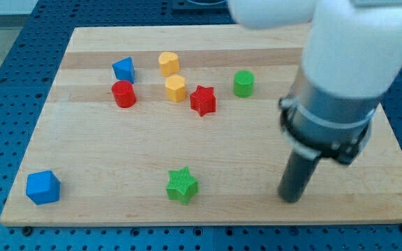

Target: Drag the green star to the top side

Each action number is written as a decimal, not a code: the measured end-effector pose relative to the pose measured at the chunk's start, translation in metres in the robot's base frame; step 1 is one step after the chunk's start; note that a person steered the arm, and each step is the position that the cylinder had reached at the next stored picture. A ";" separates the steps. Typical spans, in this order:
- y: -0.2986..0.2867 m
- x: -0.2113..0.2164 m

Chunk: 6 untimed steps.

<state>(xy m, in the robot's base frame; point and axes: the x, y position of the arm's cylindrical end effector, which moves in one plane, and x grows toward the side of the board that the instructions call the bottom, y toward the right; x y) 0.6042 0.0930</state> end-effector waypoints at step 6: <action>-0.124 -0.009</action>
<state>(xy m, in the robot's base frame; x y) 0.5950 -0.0313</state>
